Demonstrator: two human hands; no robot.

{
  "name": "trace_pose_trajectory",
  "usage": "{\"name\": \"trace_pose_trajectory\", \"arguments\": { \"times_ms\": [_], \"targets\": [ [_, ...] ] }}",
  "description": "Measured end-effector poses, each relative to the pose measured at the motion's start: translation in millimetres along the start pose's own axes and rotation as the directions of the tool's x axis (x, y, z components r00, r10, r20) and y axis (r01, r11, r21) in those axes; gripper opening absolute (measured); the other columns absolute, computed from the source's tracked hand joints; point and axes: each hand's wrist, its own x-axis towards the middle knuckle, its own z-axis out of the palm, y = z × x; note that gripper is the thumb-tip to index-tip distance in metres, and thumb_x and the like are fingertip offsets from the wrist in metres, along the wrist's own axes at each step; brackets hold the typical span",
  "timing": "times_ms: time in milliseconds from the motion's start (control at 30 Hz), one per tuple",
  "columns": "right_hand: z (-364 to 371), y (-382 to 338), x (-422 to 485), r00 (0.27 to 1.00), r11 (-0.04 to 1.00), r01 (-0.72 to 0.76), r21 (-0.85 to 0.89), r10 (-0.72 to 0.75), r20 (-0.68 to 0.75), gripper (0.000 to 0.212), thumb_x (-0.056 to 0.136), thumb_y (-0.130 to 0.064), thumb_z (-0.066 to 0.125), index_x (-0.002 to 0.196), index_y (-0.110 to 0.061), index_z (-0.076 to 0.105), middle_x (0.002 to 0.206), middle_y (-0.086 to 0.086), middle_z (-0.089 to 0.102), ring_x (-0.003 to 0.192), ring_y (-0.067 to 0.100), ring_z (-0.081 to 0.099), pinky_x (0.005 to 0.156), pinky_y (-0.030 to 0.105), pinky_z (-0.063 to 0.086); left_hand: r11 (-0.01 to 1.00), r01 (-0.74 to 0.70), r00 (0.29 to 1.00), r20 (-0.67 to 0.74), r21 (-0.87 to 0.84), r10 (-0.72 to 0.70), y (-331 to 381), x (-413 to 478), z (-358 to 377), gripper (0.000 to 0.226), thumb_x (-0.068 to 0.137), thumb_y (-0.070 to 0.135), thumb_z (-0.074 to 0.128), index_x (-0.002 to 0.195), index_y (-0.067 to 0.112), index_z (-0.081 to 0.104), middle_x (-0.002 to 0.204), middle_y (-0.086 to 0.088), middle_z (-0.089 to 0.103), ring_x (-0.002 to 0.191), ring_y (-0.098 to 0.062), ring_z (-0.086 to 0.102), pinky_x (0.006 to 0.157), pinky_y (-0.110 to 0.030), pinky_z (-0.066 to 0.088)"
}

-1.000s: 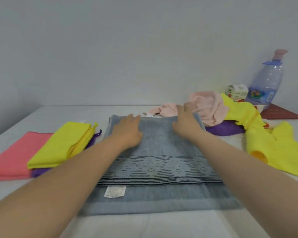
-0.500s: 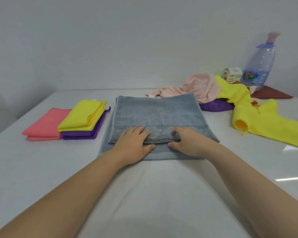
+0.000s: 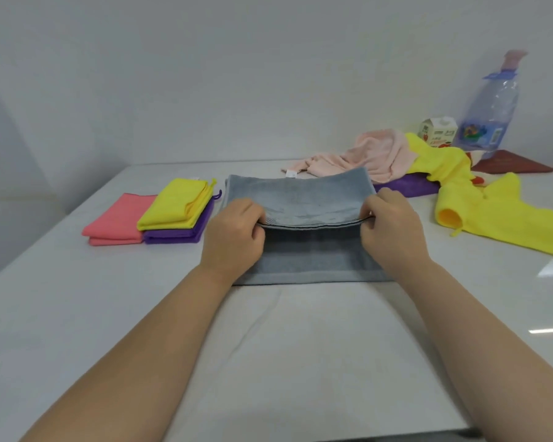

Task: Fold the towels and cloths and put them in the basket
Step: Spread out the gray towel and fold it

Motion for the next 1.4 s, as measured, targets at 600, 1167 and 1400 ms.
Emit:
{"name": "trace_pose_trajectory", "arguments": {
  "times_ms": [600,1167,1400],
  "targets": [
    [-15,3,-12,0.783,0.996,-0.001,-0.088,0.055,0.619,0.033,0.067,0.006,0.053,0.06,-0.023,0.04,0.074,-0.007,0.041,0.077,0.018,0.044,0.065,0.026,0.034,0.983,0.059,0.85,0.525,-0.172,0.041,7,-11,-21,0.031,0.065,0.013,0.038,0.075,0.017,0.066,0.081,0.006,0.055,0.079,-0.016,0.054,0.069,-0.031,0.044],
    [-16,7,-15,0.707,0.998,-0.004,-0.067,0.05,0.705,0.031,0.068,0.006,0.049,0.06,-0.023,0.039,0.07,-0.008,0.042,0.073,0.018,0.044,0.056,0.022,0.032,0.932,0.31,0.655,0.753,-0.19,-0.064,11,-9,-31,0.04,0.07,-0.004,0.053,0.066,0.036,0.058,0.055,0.01,0.044,0.054,-0.004,0.043,0.052,-0.015,0.031],
    [-16,8,-18,0.638,0.989,0.046,-0.139,0.078,0.766,0.03,0.07,0.005,0.051,0.057,-0.021,0.041,0.066,-0.006,0.045,0.063,0.014,0.043,0.052,0.021,0.032,0.9,0.379,0.501,0.866,-0.216,-0.003,16,-5,-38,0.039,0.07,-0.006,0.054,0.071,0.031,0.066,0.054,0.01,0.042,0.05,-0.004,0.038,0.052,-0.014,0.032]
  ]
}}
